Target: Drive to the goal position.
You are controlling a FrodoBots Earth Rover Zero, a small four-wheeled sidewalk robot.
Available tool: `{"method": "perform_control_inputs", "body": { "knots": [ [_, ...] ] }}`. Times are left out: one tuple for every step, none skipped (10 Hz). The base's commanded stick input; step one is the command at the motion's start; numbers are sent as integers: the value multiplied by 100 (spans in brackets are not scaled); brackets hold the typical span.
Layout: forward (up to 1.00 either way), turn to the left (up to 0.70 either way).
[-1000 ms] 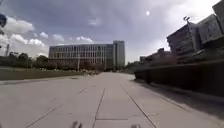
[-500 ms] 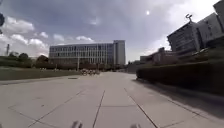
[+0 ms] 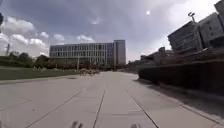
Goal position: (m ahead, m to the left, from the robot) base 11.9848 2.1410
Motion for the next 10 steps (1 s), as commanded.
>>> {"method": "perform_control_inputs", "body": {
  "knots": [
    [70, 0],
    [70, 0],
    [70, 0],
    [70, 0],
    [70, 0],
    [70, 0],
    [70, 0],
    [70, 0],
    [70, 0],
    [70, 0]
  ]
}}
